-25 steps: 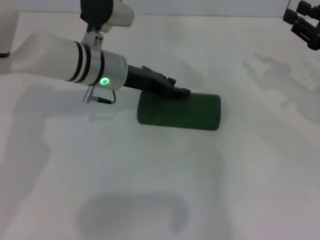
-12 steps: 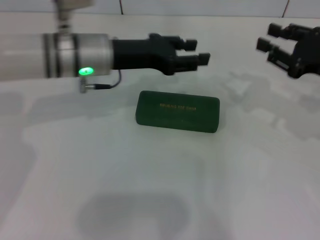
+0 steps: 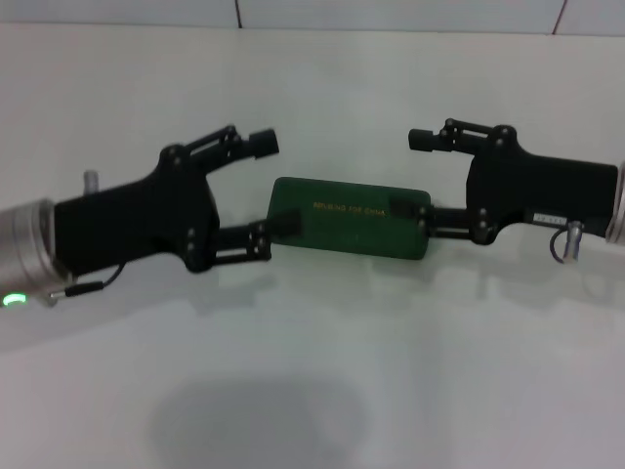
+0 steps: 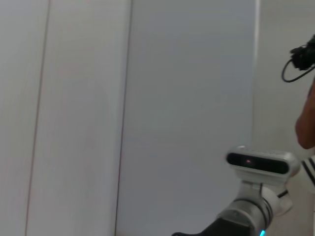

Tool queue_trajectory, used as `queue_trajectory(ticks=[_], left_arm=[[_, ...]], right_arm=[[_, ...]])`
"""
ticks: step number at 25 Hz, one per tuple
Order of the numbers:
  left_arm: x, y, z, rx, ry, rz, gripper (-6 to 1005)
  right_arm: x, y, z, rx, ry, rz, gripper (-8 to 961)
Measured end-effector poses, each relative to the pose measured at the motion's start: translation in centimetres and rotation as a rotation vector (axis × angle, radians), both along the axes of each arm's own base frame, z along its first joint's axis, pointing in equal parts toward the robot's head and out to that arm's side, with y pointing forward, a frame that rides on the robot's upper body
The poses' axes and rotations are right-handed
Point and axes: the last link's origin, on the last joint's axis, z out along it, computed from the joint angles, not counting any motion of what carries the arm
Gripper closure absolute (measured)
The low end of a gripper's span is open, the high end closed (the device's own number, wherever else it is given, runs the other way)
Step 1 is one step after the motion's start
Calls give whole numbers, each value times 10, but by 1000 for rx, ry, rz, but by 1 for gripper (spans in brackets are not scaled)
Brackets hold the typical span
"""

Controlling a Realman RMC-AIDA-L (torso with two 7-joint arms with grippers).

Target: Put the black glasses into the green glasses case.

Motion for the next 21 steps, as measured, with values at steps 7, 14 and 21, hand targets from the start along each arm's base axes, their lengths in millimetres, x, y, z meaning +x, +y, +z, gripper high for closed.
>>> queue_trajectory(ticks=[7, 14, 21], left_arm=[[-5, -15, -7, 21, -9, -11, 118], [-3, -16, -12, 23, -4, -28, 118], [1, -13, -12, 38, -8, -49, 118]], right_arm=[[1, 1, -7, 2, -9, 15, 184], [2, 1, -7, 31, 1, 21, 92], [3, 1, -7, 33, 3, 15, 92]])
